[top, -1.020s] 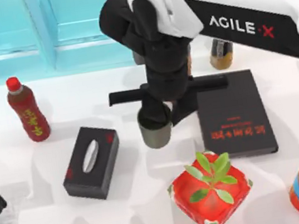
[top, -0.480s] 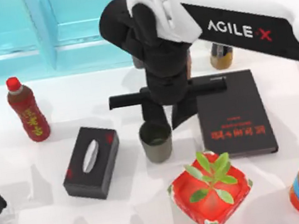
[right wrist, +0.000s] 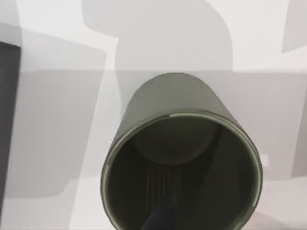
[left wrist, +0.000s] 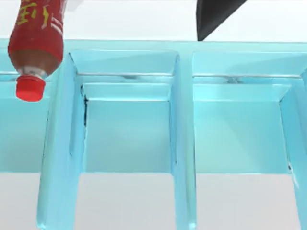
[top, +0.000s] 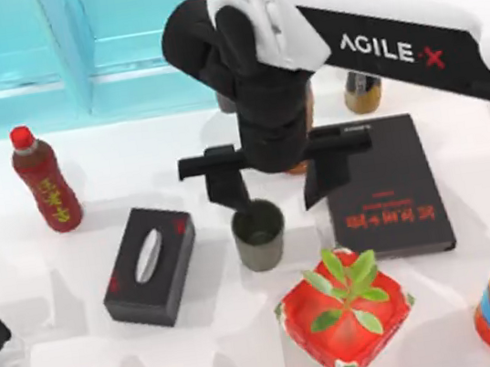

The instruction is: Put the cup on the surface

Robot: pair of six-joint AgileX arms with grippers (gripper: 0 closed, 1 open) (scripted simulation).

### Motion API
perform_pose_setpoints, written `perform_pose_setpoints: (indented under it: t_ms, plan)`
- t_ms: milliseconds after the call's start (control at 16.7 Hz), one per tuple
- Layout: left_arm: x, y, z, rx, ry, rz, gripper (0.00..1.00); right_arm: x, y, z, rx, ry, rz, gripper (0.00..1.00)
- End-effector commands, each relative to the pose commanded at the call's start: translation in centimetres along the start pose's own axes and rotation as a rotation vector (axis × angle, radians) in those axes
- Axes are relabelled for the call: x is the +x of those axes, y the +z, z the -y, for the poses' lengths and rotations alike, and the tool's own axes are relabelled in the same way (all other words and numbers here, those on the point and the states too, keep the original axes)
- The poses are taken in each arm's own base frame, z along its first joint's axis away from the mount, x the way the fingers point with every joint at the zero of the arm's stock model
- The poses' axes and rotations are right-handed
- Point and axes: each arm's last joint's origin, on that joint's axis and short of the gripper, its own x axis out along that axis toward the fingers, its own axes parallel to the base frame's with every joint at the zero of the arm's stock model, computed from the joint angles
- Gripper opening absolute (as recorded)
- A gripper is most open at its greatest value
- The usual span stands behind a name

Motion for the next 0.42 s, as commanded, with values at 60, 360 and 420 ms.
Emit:
perform_pose_setpoints:
  t_ms: [60,360,420]
  plan:
    - [0.0,0.0,0.0,0.0,0.0,0.0,1.0,0.0,0.0,0.0,0.0,0.0,0.0,0.98]
    - [0.0,0.0,0.0,0.0,0.0,0.0,1.0,0.0,0.0,0.0,0.0,0.0,0.0,1.0]
    - [0.0,0.0,0.0,0.0,0.0,0.0,1.0,0.0,0.0,0.0,0.0,0.0,0.0,1.0]
